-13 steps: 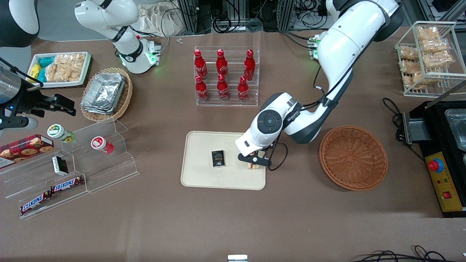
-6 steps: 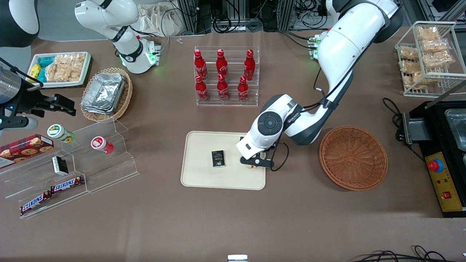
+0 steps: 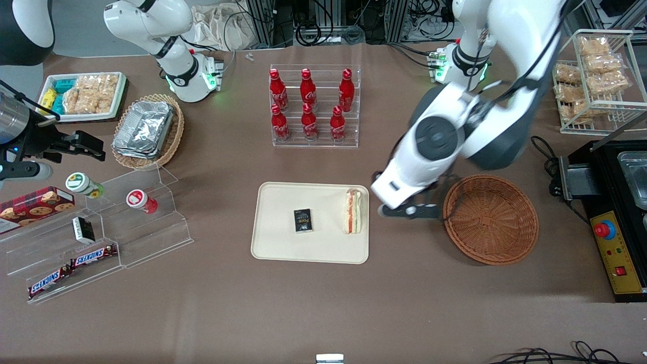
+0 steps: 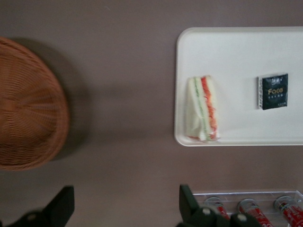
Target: Place sandwich from basket to tray
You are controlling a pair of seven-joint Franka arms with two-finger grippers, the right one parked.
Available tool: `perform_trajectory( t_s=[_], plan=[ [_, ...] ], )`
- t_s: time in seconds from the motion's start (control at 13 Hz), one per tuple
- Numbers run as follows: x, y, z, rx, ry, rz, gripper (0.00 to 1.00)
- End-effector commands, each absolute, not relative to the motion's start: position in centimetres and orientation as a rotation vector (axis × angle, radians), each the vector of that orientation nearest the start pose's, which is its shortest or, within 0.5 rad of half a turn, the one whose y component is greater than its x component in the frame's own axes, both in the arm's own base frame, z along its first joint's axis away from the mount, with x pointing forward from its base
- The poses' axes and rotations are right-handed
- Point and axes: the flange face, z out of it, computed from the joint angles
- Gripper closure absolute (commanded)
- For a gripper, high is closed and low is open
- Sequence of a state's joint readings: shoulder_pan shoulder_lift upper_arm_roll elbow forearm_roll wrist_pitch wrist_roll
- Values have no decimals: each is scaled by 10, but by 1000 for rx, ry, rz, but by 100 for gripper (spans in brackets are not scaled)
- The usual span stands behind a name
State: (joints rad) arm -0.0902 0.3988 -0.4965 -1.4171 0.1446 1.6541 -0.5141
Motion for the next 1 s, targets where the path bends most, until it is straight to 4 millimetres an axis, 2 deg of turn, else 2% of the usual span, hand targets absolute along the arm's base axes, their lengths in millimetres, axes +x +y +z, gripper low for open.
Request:
perform_trajectory(
  t_s=[0.0, 0.15, 0.31, 0.62, 0.77, 0.92],
  plan=[
    [559, -247, 544, -3062, 155, 203, 1],
    [551, -196, 579, -3013, 195, 212, 1],
    [550, -144, 604, -3008, 118, 207, 0],
    [550, -109, 611, -3002, 16, 215, 0],
    [554, -78, 613, -3030, -57, 220, 0],
    [553, -55, 618, -3064, -70, 232, 0]
  ],
)
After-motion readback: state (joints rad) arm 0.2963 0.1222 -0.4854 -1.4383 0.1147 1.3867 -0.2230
